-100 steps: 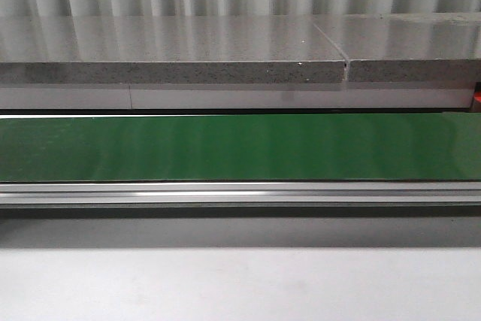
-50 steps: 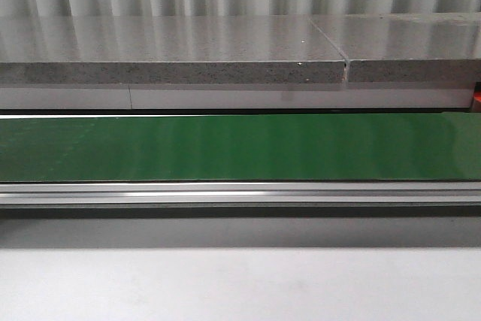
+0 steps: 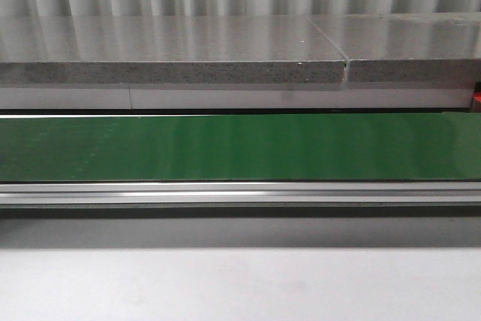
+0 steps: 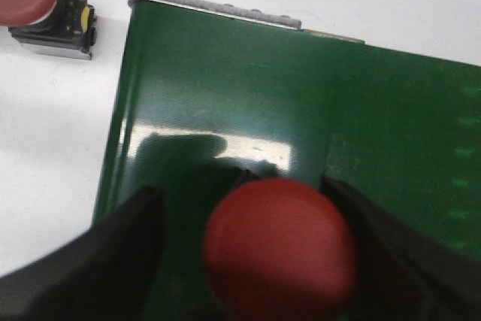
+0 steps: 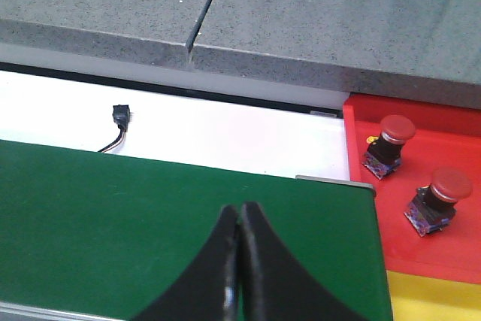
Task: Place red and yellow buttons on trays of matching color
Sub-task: 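Carry the red button with the left gripper onto the belt and release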
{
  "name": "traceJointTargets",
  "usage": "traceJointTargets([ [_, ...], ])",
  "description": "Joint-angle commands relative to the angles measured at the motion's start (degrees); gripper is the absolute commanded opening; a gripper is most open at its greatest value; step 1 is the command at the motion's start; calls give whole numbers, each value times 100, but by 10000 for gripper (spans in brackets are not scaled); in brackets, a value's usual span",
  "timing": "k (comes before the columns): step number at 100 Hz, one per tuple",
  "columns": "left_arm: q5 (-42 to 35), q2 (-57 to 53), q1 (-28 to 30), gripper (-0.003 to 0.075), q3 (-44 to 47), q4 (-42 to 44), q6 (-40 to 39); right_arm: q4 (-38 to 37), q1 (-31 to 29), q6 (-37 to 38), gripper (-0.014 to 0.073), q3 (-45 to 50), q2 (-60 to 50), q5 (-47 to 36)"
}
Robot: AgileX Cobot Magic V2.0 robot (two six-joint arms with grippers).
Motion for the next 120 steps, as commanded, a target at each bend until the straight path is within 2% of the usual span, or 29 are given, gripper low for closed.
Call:
traceJointTargets([
  [1,-118,-209,-16,640,-135,-55,23,43,8,-1,-68,-157,-34,-402],
  [5,-108,-220,-16,700,-145,-55,38,43,8,-1,-68,-157,-34,-402],
  [8,-108,-250,-16,714,-145,-66,79,43,8,-1,-68,-157,-34,-402],
  [28,-108,-596,-25,639,-145,-96,101,43,8,-1,-68,-157,-34,-402],
  [59,-168,-1653,72,638,-145,-2,123,43,8,-1,-68,-157,-34,-402],
  [84,-129,-1701,940,638,-82,58,-39,43,8,-1,-68,-157,-34,-402],
  [104,-151,-1193,1707,637,-69,58,-89,43,8,-1,-68,-157,-34,-402],
  [120,-282,-588,2078,638,-69,33,-89,43,8,-1,-68,-157,-34,-402],
])
